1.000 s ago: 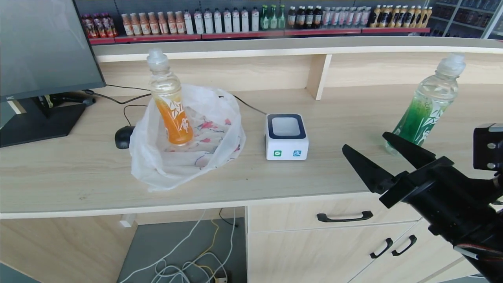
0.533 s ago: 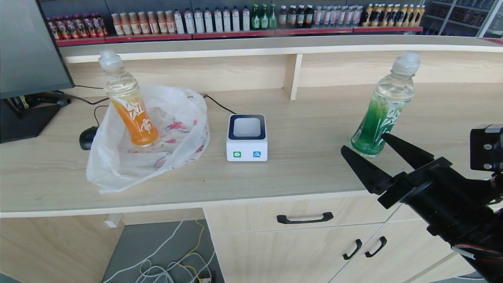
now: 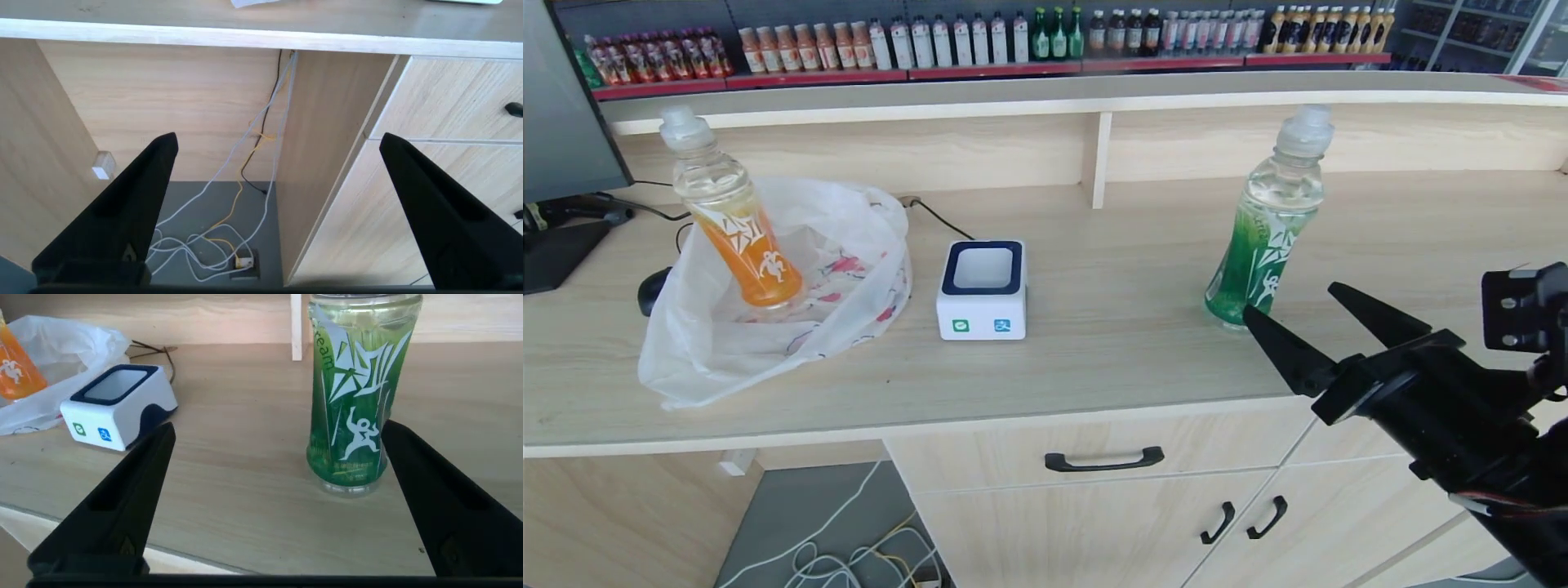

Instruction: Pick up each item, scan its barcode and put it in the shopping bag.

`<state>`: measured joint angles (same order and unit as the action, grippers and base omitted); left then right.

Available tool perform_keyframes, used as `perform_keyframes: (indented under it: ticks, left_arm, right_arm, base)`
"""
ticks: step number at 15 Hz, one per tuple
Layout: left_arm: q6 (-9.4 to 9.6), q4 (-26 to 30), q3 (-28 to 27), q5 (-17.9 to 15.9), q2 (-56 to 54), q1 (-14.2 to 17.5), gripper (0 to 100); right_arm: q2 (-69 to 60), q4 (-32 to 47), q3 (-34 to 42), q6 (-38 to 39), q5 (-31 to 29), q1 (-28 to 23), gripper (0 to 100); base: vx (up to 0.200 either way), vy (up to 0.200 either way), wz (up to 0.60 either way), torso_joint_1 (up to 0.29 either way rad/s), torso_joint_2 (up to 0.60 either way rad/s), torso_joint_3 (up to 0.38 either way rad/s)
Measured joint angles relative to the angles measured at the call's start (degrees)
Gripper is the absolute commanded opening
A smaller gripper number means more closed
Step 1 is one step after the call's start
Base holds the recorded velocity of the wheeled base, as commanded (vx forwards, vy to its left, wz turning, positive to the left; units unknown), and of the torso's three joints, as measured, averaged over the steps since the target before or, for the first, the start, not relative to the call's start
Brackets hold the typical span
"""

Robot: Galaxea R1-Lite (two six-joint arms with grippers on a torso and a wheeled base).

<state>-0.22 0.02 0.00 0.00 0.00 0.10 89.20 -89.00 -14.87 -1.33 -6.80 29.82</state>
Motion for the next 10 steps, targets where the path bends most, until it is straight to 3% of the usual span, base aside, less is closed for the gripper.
perform_keyframes:
  ticks: [6, 10]
  left_arm:
    - [0.0, -0.02, 0.0, 0.0, 0.0, -0.07, 100]
    - [-0.02, 0.0, 0.0, 0.0, 0.0, -0.05, 100]
  right_arm:
    - [3.61, -0.26, -3.32, -1.21, 2.1, -6.56, 100]
    - [5.51, 0.27, -7.14, -3.01, 2.29, -7.78, 100]
  base:
    - [0.0, 0.0, 0.0, 0.0, 0.0, 0.0]
    - [0.0, 0.0, 0.0, 0.0, 0.0, 0.0]
